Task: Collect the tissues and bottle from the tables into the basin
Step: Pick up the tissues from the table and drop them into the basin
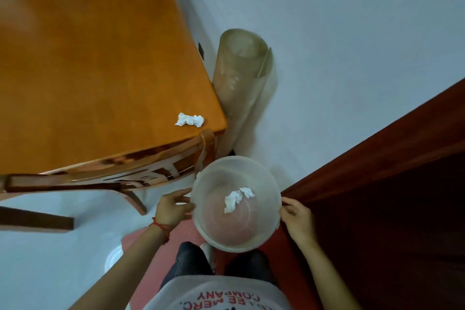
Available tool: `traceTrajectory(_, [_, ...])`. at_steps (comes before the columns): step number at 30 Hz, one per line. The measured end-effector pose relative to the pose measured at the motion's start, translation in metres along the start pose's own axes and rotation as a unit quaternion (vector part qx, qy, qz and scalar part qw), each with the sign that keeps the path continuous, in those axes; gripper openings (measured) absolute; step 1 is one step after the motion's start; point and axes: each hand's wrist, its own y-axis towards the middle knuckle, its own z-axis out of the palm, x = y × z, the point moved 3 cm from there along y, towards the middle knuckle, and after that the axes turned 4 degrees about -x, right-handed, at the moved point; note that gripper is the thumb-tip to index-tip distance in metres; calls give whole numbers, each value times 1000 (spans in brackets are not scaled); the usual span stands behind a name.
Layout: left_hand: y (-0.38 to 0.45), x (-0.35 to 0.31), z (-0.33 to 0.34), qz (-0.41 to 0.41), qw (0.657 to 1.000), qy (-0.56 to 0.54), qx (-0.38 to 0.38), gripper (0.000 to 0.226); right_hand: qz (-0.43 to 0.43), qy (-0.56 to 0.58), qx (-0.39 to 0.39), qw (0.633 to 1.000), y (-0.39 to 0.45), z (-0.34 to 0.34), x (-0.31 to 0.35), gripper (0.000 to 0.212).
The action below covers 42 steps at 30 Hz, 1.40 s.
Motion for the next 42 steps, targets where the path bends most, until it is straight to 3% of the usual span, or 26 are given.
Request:
traceTrajectory(11, [-8, 7, 3, -40, 994, -24, -97, 45, -57, -56, 84, 993, 41, 11, 28, 31])
traceTrajectory(26, [-22, 16, 16, -84, 977, -83, -176, 43, -113, -89, 167, 975, 76, 21, 48, 29])
traceTrajectory(31, [-23, 14, 18, -79, 974, -82, -195, 43, -141, -37, 140, 979, 84, 25, 92, 37])
traceTrajectory(35, [-24, 16, 17, -75, 975, -69, -199, 42, -217, 24, 151, 964, 88, 46, 146, 37])
traceTrajectory(42, [-33, 24, 16, -69, 974, -54, -210, 44, -307, -14, 208, 929, 109, 116, 210, 43])
